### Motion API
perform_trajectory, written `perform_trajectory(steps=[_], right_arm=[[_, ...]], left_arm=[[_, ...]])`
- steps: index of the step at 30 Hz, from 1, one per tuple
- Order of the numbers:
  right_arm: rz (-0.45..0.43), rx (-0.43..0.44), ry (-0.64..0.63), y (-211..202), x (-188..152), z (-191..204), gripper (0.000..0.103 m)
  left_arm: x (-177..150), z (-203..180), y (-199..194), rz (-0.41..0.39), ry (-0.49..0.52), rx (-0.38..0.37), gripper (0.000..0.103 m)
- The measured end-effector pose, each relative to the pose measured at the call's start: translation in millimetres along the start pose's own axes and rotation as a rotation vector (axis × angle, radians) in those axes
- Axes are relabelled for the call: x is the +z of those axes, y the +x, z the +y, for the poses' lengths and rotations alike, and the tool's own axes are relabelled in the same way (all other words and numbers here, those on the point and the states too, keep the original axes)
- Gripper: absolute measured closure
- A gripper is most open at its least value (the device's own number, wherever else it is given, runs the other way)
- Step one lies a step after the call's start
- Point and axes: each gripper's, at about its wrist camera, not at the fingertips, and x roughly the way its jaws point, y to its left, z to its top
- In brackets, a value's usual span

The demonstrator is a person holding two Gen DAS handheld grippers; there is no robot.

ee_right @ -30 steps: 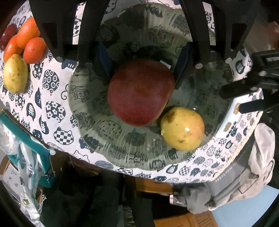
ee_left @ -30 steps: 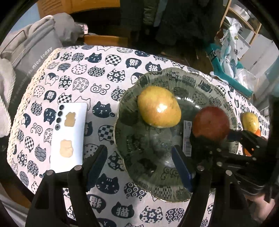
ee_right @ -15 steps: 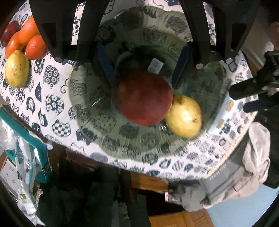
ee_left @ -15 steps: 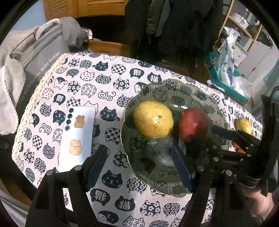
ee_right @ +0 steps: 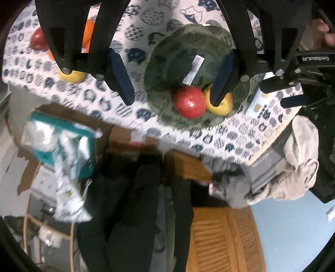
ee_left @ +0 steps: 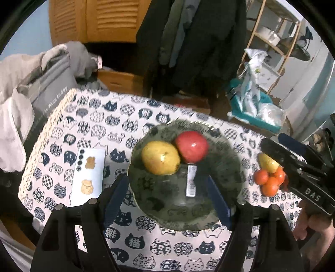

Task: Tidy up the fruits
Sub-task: 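Withdraw both tools from the bowl back toward the remaining fruit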

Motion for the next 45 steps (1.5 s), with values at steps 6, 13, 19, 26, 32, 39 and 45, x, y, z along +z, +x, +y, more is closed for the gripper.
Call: perform_trajectory(steps=[6, 13, 19, 26, 32, 39, 45], right_arm=[[-0.085, -0.042, 0.001, -50, 5, -11, 0.023], [-0.168, -0.097, -0.002, -104, 2, -32, 0.019], [-0.22, -0.14, 0.034, -144, -5, -60, 0.018], [-0.245, -0.186, 0.074, -177, -17, -90, 0.018], [-0.259, -0.217, 0.129, -201, -31, -119, 0.018], [-0.26, -0.256, 0.178, -216, -49, -149, 0.017], [-0.254, -0.276, 0.217, -223, -62, -169, 0.017]], left_arm=[[6, -22, -29, -0.066, 0.031, -0.029, 0.02], [10, -50, -60, -0.138, 0.064, -0.063, 0.016], [11, -72, -76, -0.168, 0.095, -0.093, 0.016], [11, -99, -83, -0.178, 0.141, -0.117, 0.016], [9, -123, -88, -0.18, 0.174, -0.143, 0.016], [8, -156, -85, -0.167, 0.224, -0.162, 0.016], [7, -177, -83, -0.159, 0.259, -0.172, 0.016]])
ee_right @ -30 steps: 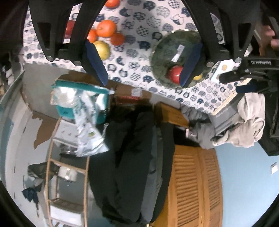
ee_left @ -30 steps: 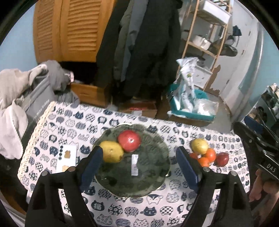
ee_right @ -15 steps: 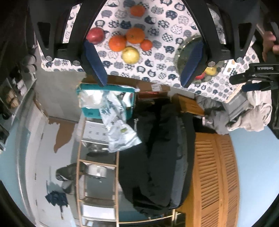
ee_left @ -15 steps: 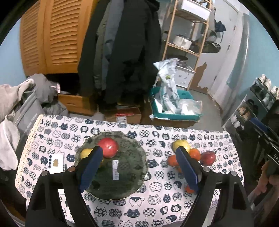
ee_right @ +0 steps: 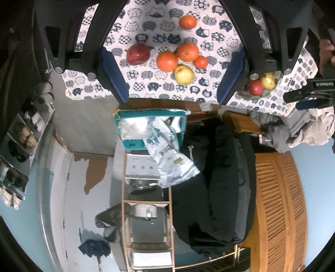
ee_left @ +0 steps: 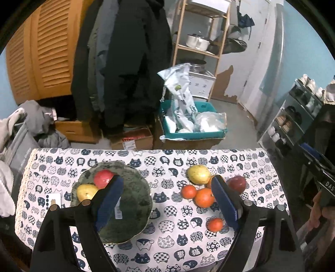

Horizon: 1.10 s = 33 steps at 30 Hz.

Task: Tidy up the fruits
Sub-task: 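Withdraw both tools from the bowl back toward the remaining fruit, then close left tool on an orange while right tool closes on the second red apple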

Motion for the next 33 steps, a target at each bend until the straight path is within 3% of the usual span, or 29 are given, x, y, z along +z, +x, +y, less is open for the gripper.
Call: perform_trajectory(steps=[10, 16, 33], right_arm=[[0.002, -0.029, 0.036, -4, -6, -27, 0.017], [0.051, -0.057, 0.048, 12, -16, -40, 0.017], [0.334, -0.095, 0.067, 100, -67, -64, 0.017]], left_arm=[[3, -22, 17, 0.02, 0.036, -0.004, 0.016], [0, -29, 44, 0.07, 0.052, 0.001, 0.016], [-28, -31, 140, 0.269, 0.06, 0.025, 0.016]])
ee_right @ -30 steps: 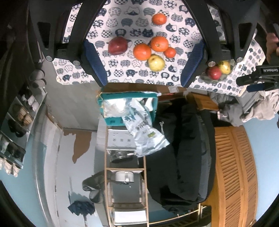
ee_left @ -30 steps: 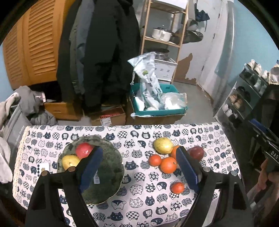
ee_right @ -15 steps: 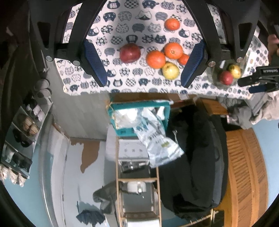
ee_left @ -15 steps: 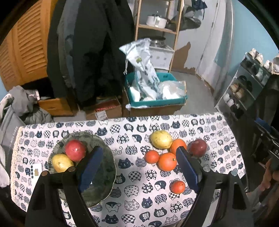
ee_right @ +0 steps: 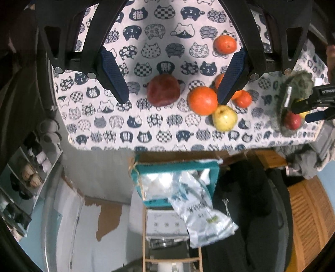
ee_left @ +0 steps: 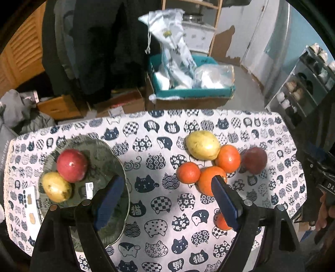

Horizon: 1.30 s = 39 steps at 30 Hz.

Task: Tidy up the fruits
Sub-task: 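Close left tool on an orange while right tool closes on the second red apple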

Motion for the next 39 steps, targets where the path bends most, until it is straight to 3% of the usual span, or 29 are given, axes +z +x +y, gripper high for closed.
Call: perform_trajectory(steps=[10, 20, 29, 38, 39], right_arm=[[0.157, 0.01, 0.062, 66, -15, -18, 0.017], [0.29, 0.012, 0.081, 127, -28, -23, 0.017], [0.317, 0.008, 0.082, 148, -34, -25, 0.017], [0.331, 0.0, 0.083, 161, -34, -27, 0.017], [0.332, 0.001, 0.085, 164, -33, -26, 0.017]], left_arm=[[5, -5, 56, 0.09, -0.009, 0.014, 0.016], [6, -4, 94, 0.171, -0.068, -0.027, 0.016], [9, -8, 115, 0.214, -0.096, -0.068, 0.016], [5, -12, 132, 0.251, -0.107, -0.12, 0.026], [5, -11, 133, 0.255, -0.114, -0.135, 0.031]])
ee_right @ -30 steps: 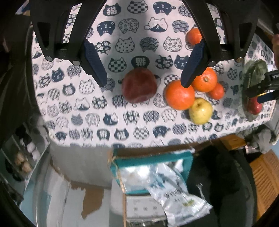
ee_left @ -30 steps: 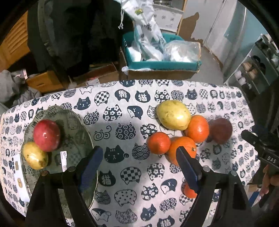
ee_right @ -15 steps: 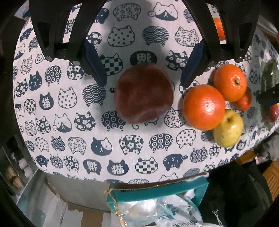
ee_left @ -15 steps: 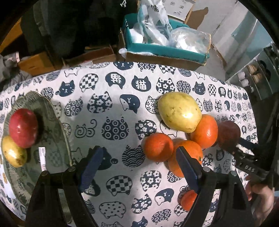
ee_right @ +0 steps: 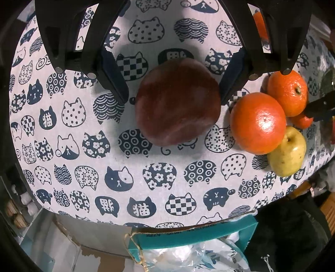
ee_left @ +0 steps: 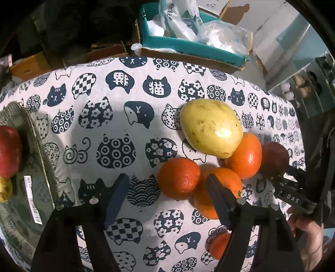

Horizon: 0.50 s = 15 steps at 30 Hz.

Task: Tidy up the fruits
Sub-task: 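Close left tool on an orange while right tool closes on the second red apple, then lift the orange with left tool while right tool lifts the red apple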

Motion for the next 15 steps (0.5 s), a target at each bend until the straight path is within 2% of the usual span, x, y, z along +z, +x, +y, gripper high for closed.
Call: perform_trajectory(steps=[3, 4, 6, 7, 15], right_arm=[[-0.003, 0.007, -0.001, 2, 2, 1, 0.018], [-0.002, 0.01, -0.003, 3, 2, 1, 0.021], [-0.003, 0.031, -0.003, 5, 3, 4, 0.029], [-0.007, 0.038, -0.004, 5, 3, 4, 0.03], [-0.051, 0.004, -0.022, 0, -3, 6, 0.031]], left_arm=[[-1, 1, 3, 0.009, -0.003, -0.028, 0.044], [-1, 1, 3, 0.009, -0.006, -0.036, 0.045], [-2, 0, 2, 0.01, -0.003, -0.055, 0.056], [-2, -1, 1, 0.01, 0.003, -0.067, 0.059], [-8, -14, -8, -0.054, 0.097, 0.022, 0.063]])
